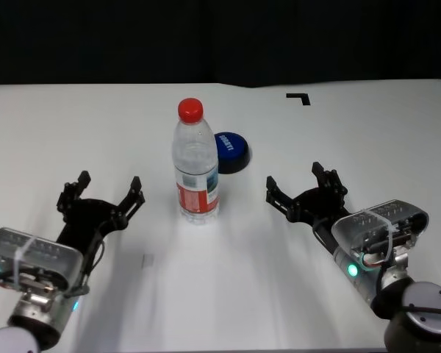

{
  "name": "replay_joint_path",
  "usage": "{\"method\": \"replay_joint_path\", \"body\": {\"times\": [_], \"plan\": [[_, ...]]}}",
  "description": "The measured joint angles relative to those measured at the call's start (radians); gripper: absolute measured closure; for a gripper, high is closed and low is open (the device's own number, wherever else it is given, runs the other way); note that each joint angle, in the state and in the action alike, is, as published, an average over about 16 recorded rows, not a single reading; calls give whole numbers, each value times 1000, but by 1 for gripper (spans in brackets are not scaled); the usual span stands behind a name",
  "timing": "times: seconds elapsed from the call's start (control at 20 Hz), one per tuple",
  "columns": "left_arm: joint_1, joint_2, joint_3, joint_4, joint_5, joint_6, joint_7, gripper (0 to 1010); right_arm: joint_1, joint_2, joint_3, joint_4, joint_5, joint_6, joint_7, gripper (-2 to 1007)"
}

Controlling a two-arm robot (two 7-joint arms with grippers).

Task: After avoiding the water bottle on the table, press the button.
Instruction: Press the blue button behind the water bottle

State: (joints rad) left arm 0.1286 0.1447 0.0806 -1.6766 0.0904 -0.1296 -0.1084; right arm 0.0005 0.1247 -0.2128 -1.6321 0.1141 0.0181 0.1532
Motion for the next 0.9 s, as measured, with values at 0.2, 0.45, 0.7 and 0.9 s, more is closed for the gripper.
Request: {"method": "replay_joint_path", "body": {"times": [0.2,0.45,0.7,0.9], "plan": [[-23,-2,6,20,2,2,2,7,0,0,0,0,0,0,0,2],[-50,-3,12,41,5,3,3,7,0,0,0,0,0,0,0,2],[-73,-3,16,61,8,4,5,7,0,0,0,0,0,0,0,2],[-90,-4,19,77,10,4,5,7,0,0,0,0,0,0,0,2]]}}
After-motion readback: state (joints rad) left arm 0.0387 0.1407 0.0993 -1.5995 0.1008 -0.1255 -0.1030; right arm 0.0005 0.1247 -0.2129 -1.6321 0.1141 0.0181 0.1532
